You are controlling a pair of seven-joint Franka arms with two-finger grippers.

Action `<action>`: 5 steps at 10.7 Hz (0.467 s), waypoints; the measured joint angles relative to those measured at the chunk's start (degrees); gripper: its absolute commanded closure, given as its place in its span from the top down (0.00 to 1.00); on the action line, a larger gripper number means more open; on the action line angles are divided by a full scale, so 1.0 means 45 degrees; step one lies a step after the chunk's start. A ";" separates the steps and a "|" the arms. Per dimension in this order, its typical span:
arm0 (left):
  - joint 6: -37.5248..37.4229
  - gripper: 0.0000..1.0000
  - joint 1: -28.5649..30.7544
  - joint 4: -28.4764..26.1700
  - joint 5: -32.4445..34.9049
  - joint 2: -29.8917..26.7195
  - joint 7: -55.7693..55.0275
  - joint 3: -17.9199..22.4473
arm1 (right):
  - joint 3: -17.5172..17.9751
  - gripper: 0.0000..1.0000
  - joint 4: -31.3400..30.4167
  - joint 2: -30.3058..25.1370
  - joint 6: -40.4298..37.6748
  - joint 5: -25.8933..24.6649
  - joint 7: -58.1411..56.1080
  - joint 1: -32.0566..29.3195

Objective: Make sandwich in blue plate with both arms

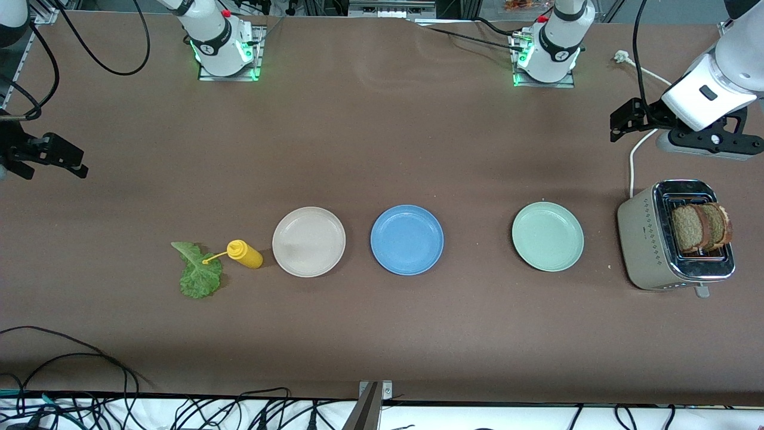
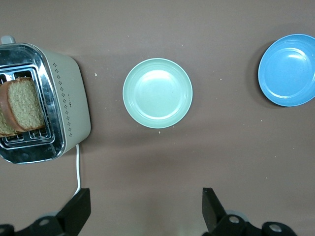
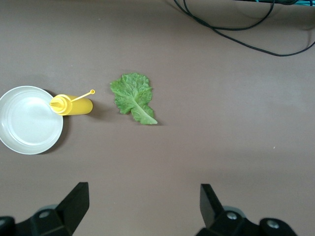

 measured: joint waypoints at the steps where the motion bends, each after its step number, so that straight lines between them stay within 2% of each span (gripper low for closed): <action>1: 0.0000 1.00 0.0000 0.0000 0.0000 0.0000 0.0000 0.0000 | 0.0000 1.00 0.0000 0.0000 0.0000 0.0000 0.0000 0.0000; 5: 0.0000 1.00 0.0000 0.0000 0.0000 0.0000 0.0000 0.0000 | -0.0003 1.00 0.0000 0.0000 0.0000 0.0000 0.0000 -0.0013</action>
